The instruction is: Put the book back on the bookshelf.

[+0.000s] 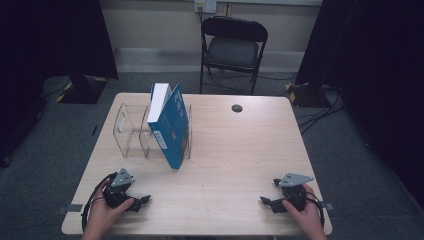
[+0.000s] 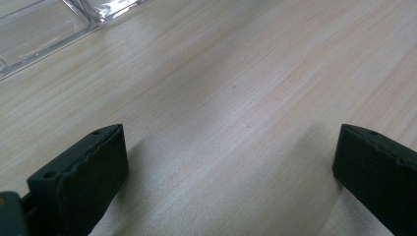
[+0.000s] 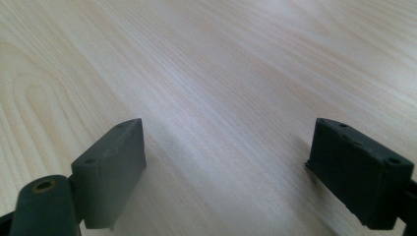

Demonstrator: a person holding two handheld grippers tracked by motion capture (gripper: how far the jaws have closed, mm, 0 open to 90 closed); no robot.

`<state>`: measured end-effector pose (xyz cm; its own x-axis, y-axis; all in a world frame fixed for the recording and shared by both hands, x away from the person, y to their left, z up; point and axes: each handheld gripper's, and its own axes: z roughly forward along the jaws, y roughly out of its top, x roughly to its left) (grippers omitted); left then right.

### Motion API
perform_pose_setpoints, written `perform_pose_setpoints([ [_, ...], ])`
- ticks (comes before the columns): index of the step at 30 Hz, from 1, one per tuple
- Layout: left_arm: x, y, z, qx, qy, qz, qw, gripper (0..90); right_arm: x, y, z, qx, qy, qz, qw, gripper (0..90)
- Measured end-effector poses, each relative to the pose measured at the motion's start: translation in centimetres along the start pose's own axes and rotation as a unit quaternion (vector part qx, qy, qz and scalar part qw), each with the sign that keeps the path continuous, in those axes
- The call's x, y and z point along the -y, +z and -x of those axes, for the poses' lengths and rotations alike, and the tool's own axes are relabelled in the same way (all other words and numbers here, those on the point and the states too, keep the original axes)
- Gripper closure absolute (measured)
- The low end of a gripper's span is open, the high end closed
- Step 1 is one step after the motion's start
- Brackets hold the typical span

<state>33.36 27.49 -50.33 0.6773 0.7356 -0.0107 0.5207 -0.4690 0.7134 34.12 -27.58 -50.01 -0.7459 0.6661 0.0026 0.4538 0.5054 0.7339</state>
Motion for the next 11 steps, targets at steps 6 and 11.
perform_pose_setpoints([
  [6,0.01,0.02,0.01,-0.001,0.000,0.002,1.0000,0.0,-0.05,0.05,0.02,0.001,-0.001,0.000,1.0000,12.8],
  [11,0.03,0.01,0.05,-0.002,-0.002,0.002,1.0000,0.0,-0.07,0.08,0.03,0.000,-0.001,-0.001,1.0000,12.6],
])
